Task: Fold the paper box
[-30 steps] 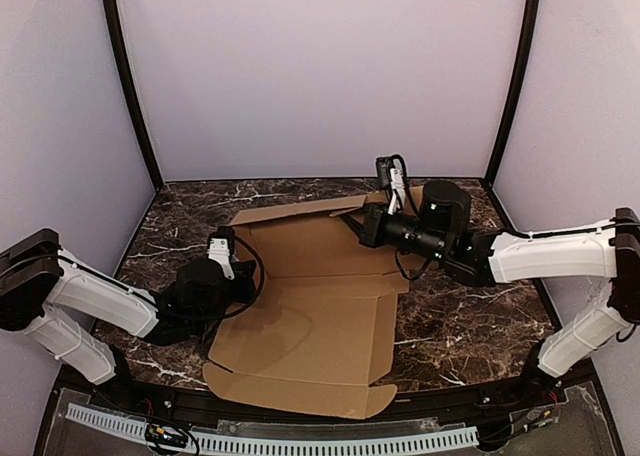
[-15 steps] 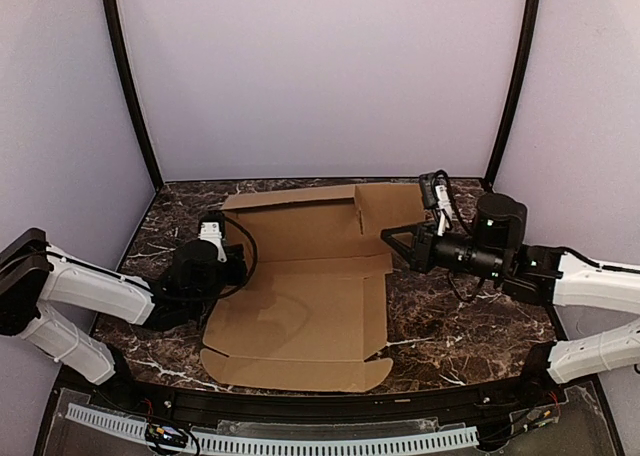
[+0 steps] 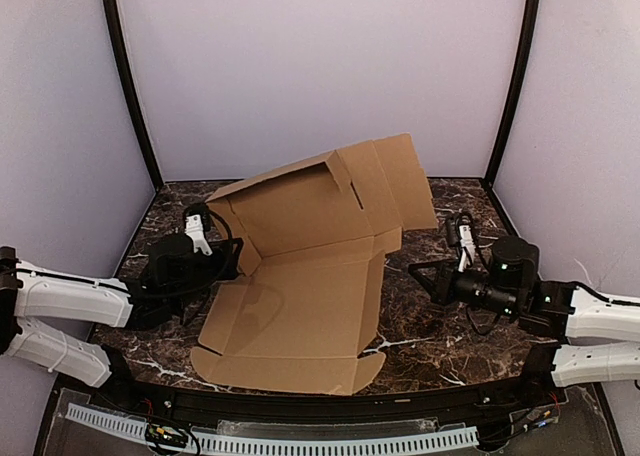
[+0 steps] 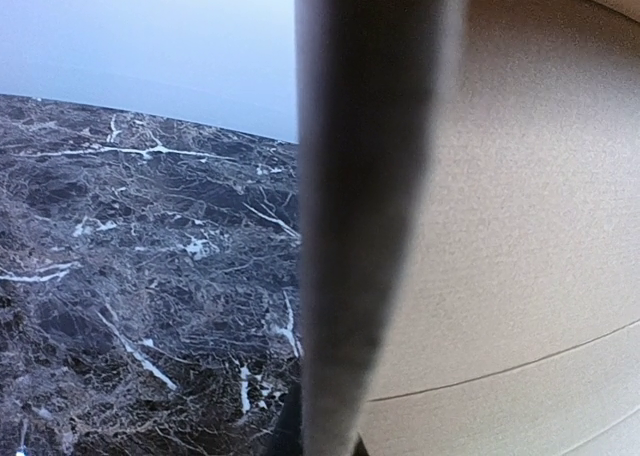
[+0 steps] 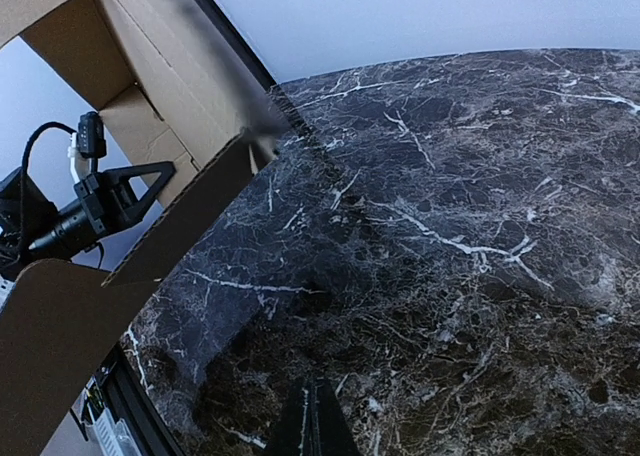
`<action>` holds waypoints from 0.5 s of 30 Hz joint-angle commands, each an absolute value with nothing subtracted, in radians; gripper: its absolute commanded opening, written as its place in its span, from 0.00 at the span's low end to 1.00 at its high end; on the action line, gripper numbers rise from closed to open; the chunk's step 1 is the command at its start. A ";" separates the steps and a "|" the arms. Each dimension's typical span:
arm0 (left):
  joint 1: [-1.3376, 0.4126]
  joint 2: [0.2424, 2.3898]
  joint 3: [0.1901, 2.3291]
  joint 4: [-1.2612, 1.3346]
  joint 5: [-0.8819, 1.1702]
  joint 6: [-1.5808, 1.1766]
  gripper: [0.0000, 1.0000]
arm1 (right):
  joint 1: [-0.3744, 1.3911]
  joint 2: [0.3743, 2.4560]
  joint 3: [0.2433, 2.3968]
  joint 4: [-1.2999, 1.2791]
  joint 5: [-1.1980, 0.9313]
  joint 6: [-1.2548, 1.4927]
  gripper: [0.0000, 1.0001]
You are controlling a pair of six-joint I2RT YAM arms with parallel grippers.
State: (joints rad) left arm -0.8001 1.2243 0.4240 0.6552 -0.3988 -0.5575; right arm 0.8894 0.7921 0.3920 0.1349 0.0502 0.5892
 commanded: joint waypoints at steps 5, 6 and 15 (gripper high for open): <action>-0.793 1.153 0.407 0.609 -0.327 -0.637 0.01 | 0.893 0.773 0.354 0.406 -0.034 0.621 0.00; -0.793 1.148 0.408 0.607 -0.331 -0.640 0.01 | 0.893 0.770 0.353 0.428 -0.045 0.625 0.00; -0.793 1.148 0.404 0.632 -0.324 -0.661 0.01 | 0.895 0.826 0.346 0.663 -0.121 0.680 0.00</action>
State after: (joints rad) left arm -0.7986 1.1648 0.4156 0.6174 -0.3412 -0.6357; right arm 0.8894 0.7898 0.3519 0.4984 -0.0711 0.6464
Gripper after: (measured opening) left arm 0.009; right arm 0.001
